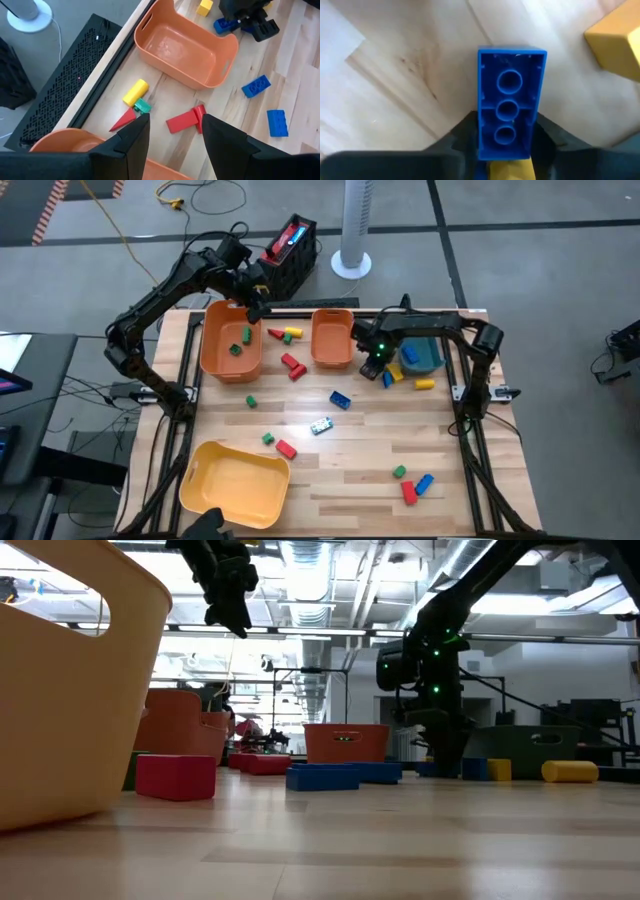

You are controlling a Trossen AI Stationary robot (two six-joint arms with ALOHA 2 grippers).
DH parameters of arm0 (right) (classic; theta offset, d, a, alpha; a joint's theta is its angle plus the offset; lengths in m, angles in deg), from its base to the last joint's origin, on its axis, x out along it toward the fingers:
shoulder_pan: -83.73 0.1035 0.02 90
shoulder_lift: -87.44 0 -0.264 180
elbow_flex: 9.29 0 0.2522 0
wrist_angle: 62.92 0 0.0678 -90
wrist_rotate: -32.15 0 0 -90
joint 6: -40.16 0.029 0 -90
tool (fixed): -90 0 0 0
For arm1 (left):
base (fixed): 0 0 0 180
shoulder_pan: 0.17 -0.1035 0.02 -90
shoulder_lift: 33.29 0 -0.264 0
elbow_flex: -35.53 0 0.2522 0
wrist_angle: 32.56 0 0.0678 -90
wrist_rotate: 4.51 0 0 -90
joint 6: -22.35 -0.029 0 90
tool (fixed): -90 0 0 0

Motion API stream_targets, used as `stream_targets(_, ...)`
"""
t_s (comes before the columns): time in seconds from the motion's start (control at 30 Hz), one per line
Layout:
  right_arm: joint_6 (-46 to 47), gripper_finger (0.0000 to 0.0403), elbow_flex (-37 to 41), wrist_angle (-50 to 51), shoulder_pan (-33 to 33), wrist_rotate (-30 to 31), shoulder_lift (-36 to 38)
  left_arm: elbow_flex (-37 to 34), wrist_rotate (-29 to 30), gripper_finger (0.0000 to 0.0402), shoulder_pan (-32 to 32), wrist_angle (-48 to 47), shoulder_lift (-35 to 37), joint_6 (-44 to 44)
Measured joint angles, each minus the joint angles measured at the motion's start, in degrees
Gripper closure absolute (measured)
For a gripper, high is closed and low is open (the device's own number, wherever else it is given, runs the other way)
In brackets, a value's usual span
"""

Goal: Sort blocks
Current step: Put the blue game piece into the green bin

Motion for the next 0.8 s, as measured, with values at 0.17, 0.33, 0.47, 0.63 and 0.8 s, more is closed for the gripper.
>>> stream_targets(0.17,-0.03,0.0297,-1.07,3.49,0.09,-0.38,1.84,0.0,0.02,0.0228,0.0,0.97,0.0,-0.02)
stream_targets(0.33,0.89,0.0279,-3.46,5.61,-1.16,-0.36,8.34,0.0,0.11,0.0228,0.0,2.57,0.02,-1.14)
stream_targets(0.47,3.46,0.0265,-3.79,6.08,-3.47,-0.1,15.83,0.0,0.84,0.0228,0.0,4.87,0.02,-1.39)
stream_targets(0.63,5.27,0.0273,-3.79,9.17,-8.0,2.72,23.33,0.0,2.99,0.0228,0.0,8.08,0.02,-0.9)
stream_targets(0.8,5.56,0.0273,1.61,12.12,-13.67,3.05,26.01,0.0,5.42,0.0228,-0.02,8.53,0.02,-0.85)
